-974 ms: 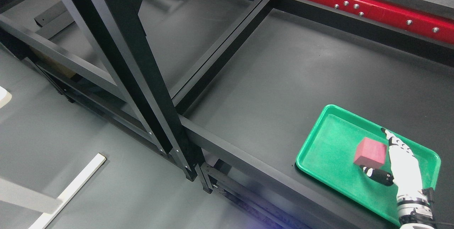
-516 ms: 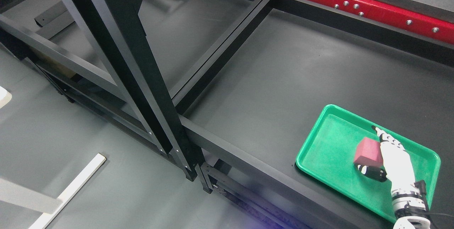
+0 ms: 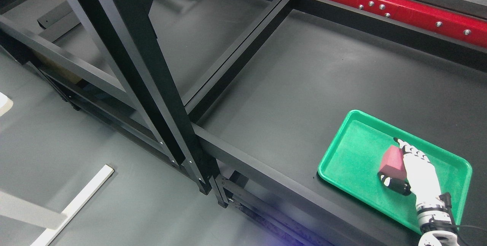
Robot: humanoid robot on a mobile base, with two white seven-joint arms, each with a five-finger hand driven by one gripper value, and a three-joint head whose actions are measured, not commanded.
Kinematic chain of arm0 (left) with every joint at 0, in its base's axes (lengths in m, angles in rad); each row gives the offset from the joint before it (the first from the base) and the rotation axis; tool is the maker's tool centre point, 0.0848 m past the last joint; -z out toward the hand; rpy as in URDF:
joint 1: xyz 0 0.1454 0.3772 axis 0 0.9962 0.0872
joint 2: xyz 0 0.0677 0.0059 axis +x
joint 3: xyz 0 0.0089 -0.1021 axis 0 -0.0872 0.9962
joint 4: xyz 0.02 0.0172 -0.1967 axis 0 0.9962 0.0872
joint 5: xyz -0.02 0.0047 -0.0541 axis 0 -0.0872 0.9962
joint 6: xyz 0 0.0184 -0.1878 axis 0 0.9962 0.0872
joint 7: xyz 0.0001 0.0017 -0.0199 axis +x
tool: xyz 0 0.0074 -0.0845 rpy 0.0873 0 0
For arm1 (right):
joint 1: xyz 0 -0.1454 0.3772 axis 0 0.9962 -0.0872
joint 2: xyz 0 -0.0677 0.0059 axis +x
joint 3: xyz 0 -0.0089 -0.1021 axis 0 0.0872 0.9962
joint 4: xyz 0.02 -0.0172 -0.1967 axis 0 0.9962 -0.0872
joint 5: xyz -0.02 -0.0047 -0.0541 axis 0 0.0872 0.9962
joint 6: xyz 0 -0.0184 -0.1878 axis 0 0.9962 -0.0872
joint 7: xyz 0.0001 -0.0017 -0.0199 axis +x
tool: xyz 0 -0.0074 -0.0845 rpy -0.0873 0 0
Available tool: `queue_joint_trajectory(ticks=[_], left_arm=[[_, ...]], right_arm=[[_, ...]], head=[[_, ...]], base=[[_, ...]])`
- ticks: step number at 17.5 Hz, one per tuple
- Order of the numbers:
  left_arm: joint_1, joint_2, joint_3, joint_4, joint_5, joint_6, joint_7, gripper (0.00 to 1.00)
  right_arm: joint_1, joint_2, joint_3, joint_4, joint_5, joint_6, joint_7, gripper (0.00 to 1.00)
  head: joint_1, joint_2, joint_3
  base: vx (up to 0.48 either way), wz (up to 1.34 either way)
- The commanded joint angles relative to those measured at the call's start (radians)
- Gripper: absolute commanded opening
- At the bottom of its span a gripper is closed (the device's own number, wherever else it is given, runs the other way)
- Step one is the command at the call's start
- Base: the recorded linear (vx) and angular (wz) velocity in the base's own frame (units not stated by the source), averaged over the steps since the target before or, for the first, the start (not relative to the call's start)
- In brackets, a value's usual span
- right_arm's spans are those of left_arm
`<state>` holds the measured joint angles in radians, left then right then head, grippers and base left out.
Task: Pick pink block from left shelf to tray
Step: 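Close the right hand fingers around the pink cube in the green tray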
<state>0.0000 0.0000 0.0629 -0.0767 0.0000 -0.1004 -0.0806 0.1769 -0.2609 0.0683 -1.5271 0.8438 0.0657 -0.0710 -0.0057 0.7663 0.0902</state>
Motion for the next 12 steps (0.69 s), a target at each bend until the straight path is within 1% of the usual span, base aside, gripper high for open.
queue_joint_trajectory(ticks=[1, 2, 3, 4, 7, 8, 9, 10, 11, 12], left_arm=[[0.009, 0.017, 0.000, 0.000, -0.002, -0.001, 0.001, 1.00], [0.009, 0.017, 0.000, 0.000, -0.002, -0.001, 0.001, 1.00], [0.009, 0.017, 0.000, 0.000, -0.002, -0.001, 0.001, 1.00], [0.009, 0.017, 0.000, 0.000, -0.002, -0.001, 0.001, 1.00], [0.009, 0.017, 0.000, 0.000, -0.002, -0.001, 0.001, 1.00], [0.009, 0.017, 0.000, 0.000, -0.002, -0.001, 0.001, 1.00], [0.009, 0.017, 0.000, 0.000, -0.002, -0.001, 0.001, 1.00], [0.009, 0.017, 0.000, 0.000, -0.002, -0.001, 0.001, 1.00], [0.009, 0.017, 0.000, 0.000, -0.002, -0.001, 0.001, 1.00], [0.009, 0.017, 0.000, 0.000, -0.002, -0.001, 0.001, 1.00]], right_arm=[[-0.002, -0.024, 0.030, 0.050, 0.000, 0.029, 0.011, 0.57], [0.001, -0.027, 0.030, 0.050, -0.003, 0.028, 0.011, 0.32], [0.003, -0.029, 0.030, 0.050, -0.008, 0.025, 0.010, 0.13], [0.001, -0.029, 0.028, 0.050, -0.008, 0.025, 0.008, 0.03], [0.001, -0.029, 0.015, 0.044, -0.017, 0.003, 0.002, 0.01], [0.001, -0.020, -0.016, 0.041, -0.020, -0.021, -0.003, 0.01], [-0.001, -0.009, -0.059, 0.039, -0.022, -0.061, -0.013, 0.02], [-0.002, 0.020, -0.114, 0.036, -0.043, -0.119, -0.026, 0.02], [-0.004, 0.044, -0.160, 0.028, -0.078, -0.162, -0.029, 0.02], [-0.005, 0.052, -0.206, 0.003, -0.131, -0.194, -0.029, 0.02]], head=[[0.0000, 0.000, 0.000], [0.0000, 0.000, 0.000], [0.0000, 0.000, 0.000], [0.0000, 0.000, 0.000], [0.0000, 0.000, 0.000], [0.0000, 0.000, 0.000], [0.0000, 0.000, 0.000], [0.0000, 0.000, 0.000], [0.0000, 0.000, 0.000], [0.0000, 0.000, 0.000]], base=[[0.000, 0.00], [0.000, 0.00], [0.000, 0.00], [0.000, 0.00], [0.000, 0.00], [0.000, 0.00], [0.000, 0.00], [0.000, 0.00], [0.000, 0.00], [0.000, 0.00]])
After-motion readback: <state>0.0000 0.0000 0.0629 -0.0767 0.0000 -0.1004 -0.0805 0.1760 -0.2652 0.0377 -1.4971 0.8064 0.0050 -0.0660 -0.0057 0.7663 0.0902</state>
